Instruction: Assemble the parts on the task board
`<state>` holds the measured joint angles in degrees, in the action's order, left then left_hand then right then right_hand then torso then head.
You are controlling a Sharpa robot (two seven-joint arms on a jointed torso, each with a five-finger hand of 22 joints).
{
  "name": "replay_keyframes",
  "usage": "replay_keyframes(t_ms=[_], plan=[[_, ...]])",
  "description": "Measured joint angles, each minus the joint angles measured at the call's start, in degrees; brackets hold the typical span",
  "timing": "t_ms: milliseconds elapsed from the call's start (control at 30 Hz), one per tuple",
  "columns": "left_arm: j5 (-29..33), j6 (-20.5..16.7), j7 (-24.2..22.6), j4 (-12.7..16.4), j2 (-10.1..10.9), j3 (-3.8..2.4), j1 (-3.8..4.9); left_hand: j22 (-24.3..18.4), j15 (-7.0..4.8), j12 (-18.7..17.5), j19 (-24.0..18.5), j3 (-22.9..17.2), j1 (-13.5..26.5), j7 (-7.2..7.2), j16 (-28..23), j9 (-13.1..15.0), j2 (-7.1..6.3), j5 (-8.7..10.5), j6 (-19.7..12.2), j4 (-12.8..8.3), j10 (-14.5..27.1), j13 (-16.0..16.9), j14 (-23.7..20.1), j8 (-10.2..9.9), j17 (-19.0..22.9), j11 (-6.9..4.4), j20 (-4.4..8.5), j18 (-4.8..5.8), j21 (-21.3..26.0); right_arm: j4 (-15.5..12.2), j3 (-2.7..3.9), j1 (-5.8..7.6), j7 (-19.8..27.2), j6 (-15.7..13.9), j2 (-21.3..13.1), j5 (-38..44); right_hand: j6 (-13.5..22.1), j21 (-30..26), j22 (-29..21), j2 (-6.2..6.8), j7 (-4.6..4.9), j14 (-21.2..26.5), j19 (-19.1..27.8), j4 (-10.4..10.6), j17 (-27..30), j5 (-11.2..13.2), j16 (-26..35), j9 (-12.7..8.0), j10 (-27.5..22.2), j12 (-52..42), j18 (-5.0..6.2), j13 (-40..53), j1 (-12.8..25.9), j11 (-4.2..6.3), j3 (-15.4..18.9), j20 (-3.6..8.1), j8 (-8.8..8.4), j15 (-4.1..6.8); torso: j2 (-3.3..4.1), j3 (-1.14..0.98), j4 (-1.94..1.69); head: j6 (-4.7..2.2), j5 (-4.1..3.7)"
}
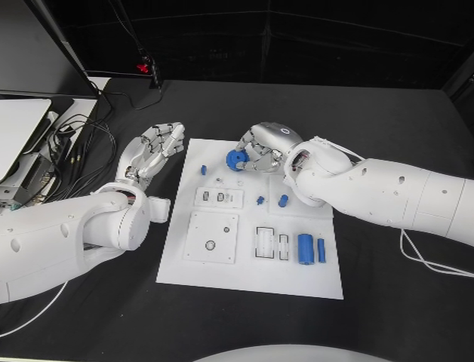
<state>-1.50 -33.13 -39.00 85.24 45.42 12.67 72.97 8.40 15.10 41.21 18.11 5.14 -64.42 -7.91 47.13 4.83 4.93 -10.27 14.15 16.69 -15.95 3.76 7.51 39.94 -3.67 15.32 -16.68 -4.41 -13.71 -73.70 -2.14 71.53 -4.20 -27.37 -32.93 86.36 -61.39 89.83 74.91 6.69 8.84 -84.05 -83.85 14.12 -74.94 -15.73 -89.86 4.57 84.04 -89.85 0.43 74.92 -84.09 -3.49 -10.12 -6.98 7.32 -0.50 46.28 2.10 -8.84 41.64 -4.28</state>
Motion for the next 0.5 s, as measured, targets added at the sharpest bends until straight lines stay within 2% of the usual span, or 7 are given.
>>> replay_keyframes(t_ms=[200,500], plan=[[0.0,0.0,0.0,0.0,0.0,0.00,0.00,0.0,0.00,0.0,0.0,0.0,0.0,0.00,0.0,0.0,0.00,0.00,0.0,0.0,0.0,0.0,0.0,0.0,0.0,0.00,0.00,0.00,0.0,0.7,0.00,0.00,-1.2,1.5,0.6,0.5,0.0,0.0,0.0,0.00,0.01,0.0,0.0,-0.1,0.0,0.1,0.0,0.0,0.0,0.0,0.00,0.0,0.0,0.00,0.1,0.00,0.03,0.00,0.03,-0.01,-0.02,0.00,-0.01],[0.0,0.0,0.0,0.1,0.1,0.00,0.00,0.0,0.00,0.0,0.0,0.0,0.0,0.00,0.0,0.0,0.00,0.00,0.0,0.0,0.0,0.0,0.0,0.0,0.0,0.00,0.00,0.00,0.0,1.7,0.21,0.24,-2.0,2.3,1.6,1.0,0.0,0.0,0.0,0.00,0.01,0.0,0.0,0.0,0.0,0.1,0.0,0.0,0.0,0.0,0.00,0.0,0.0,0.00,0.1,0.00,-0.02,0.00,0.03,-0.01,-0.02,0.10,0.05]])
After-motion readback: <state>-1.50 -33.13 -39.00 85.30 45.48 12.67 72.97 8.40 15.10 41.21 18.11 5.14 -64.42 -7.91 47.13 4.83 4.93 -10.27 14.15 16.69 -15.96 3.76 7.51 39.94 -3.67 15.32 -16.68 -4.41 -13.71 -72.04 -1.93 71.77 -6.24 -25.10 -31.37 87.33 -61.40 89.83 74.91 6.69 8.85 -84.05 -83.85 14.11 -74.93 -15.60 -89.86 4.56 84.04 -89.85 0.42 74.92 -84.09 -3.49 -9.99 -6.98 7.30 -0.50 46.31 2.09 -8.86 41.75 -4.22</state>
